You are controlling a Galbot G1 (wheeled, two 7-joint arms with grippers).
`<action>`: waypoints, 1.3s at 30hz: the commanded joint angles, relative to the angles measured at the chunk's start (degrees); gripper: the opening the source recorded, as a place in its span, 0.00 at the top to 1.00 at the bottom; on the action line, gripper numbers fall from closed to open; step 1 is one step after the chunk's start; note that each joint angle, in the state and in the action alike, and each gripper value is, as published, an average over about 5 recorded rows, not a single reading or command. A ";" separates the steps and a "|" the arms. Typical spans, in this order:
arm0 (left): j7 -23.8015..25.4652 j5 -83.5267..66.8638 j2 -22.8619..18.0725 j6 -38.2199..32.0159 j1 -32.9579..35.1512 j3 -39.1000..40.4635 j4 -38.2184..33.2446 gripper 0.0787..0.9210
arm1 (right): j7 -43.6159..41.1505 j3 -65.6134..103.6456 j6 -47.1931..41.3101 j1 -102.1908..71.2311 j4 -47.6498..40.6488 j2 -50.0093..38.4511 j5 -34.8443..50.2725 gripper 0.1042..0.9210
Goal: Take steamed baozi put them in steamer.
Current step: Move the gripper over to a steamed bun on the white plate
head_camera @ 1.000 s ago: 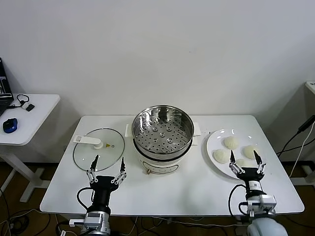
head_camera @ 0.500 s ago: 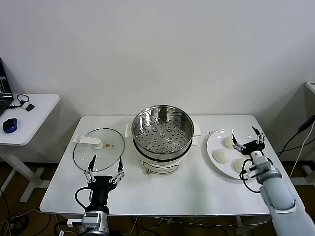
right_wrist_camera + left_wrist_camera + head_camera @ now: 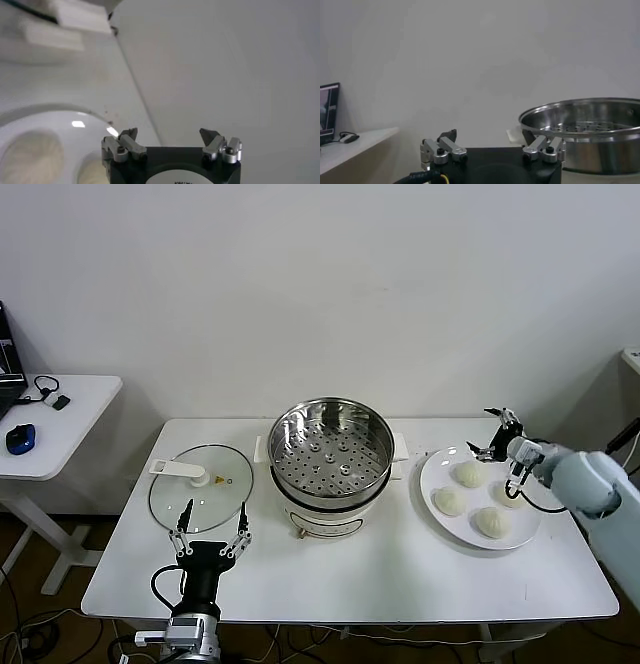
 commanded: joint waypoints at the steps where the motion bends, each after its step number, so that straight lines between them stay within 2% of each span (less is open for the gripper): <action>1: -0.10 -0.46 -2.80 -0.27 -0.18 0.04 0.57 0.12 | -22.60 -52.00 12.07 42.34 -16.59 -9.81 9.49 0.12; 5: -0.24 -0.89 -2.80 -0.58 -0.28 0.05 1.26 0.12 | -25.28 -59.33 15.12 48.97 -22.59 -5.50 12.72 0.12; 12: -0.29 -1.87 -2.80 -0.93 -0.52 -0.35 2.10 0.12 | -27.78 -66.27 19.19 54.27 -37.63 5.55 12.60 0.12; 25: -0.07 -4.34 -1.97 -1.19 -1.69 -1.98 3.89 0.12 | -29.44 -62.49 22.04 48.81 -55.93 20.62 11.79 0.12; 39: 1.10 -4.60 -1.17 -1.61 -2.54 -2.53 5.40 0.12 | -30.06 -57.24 23.65 44.25 -63.70 26.48 7.96 0.12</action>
